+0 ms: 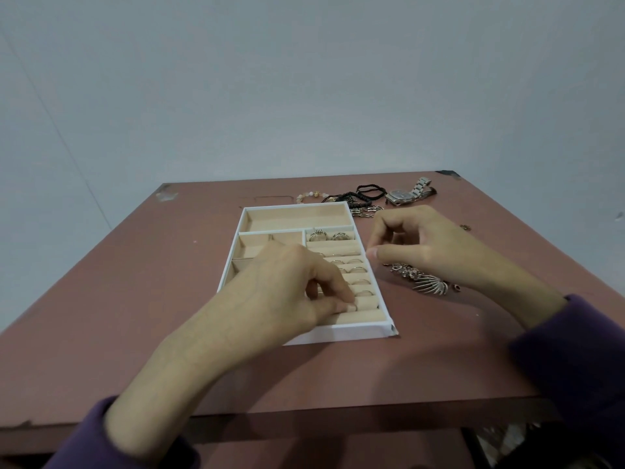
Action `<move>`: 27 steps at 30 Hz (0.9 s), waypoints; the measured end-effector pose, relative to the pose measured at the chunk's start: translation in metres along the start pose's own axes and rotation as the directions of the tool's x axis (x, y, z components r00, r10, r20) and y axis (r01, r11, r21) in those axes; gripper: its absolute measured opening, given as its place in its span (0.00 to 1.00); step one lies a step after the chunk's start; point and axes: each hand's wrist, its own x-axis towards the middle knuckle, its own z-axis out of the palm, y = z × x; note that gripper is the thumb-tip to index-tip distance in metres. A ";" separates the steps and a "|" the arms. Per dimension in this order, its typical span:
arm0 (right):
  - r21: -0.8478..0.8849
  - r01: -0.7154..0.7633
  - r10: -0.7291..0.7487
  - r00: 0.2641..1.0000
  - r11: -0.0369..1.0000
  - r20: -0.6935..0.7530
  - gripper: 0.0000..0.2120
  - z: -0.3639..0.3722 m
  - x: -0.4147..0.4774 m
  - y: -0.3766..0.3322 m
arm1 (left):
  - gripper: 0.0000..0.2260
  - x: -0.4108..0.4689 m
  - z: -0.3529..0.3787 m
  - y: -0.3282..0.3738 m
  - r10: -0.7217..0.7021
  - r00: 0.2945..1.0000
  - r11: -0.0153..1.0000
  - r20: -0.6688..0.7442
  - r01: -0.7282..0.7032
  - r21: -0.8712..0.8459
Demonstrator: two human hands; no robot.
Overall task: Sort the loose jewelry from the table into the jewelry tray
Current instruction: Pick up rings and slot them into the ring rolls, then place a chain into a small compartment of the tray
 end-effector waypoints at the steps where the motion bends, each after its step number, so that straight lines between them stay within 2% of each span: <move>1: 0.000 -0.002 0.002 1.000 1.000 -0.006 0.04 0.000 0.000 0.000 | 0.04 0.000 0.001 -0.001 0.003 1.000 1.000 0.005 -0.003 0.001; 12: -0.017 -0.017 0.016 1.000 1.000 -0.014 0.07 0.000 0.000 -0.001 | 0.05 0.004 0.002 -0.008 0.013 1.000 1.000 0.014 -0.013 0.005; 14: -0.028 -0.023 0.022 0.998 0.999 -0.055 0.06 0.001 0.002 0.001 | 0.05 0.003 -0.005 -0.012 -0.043 0.997 0.997 -0.060 0.039 -0.064; 16: -0.030 -0.033 0.029 0.991 0.999 -0.129 0.04 0.003 0.005 0.005 | 0.05 0.004 -0.015 -0.023 -0.120 0.973 0.989 -0.196 0.100 -0.108; 20: -0.137 -0.056 0.022 0.971 0.989 -0.236 0.01 0.010 0.012 0.012 | 0.09 0.013 -0.027 -0.064 -0.310 0.844 0.950 -0.437 0.297 -0.100; 23: -0.257 -0.058 -0.005 0.972 0.965 -0.237 0.03 0.017 0.016 0.013 | 0.12 0.020 -0.022 -0.084 -0.452 0.784 0.888 -0.426 0.438 -0.137; 25: -0.322 -0.061 -0.009 0.977 0.945 -0.213 0.05 0.022 0.019 0.013 | 0.08 0.021 -0.019 -0.088 -0.485 0.790 0.875 -0.375 0.440 -0.204; 27: -0.359 -0.073 -0.002 0.979 0.931 -0.203 0.09 0.026 0.022 0.012 | 0.09 0.021 -0.018 -0.089 -0.486 0.796 0.873 -0.362 0.424 -0.241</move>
